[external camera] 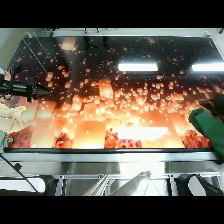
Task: Fold the shirts.
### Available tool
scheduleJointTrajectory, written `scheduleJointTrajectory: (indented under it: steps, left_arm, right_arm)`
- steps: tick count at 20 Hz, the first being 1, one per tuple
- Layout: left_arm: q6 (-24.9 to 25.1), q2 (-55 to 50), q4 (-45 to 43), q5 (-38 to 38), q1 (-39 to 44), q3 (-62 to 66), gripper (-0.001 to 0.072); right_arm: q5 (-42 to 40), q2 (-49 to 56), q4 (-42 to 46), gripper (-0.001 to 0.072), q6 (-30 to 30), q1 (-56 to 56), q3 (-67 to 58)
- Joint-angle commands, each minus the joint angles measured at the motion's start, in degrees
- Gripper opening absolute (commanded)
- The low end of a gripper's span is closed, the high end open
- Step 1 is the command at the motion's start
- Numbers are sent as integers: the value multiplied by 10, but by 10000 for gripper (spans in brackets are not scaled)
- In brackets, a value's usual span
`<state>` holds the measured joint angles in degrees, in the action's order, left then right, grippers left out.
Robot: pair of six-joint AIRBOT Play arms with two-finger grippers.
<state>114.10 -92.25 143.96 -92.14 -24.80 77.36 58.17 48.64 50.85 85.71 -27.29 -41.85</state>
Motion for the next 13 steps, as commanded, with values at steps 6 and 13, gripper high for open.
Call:
scheduleJointTrajectory:
  steps: [6, 13]
  left_arm:
    - [0, 0, 0, 2, 0, 1, 30]
    - [-4, 0, 0, -28, 0, 1, 30]
  right_arm:
    - [-88, 147, -73, 23, -9, 264, -3]
    - [-80, 167, -76, 22, -9, 264, -3]
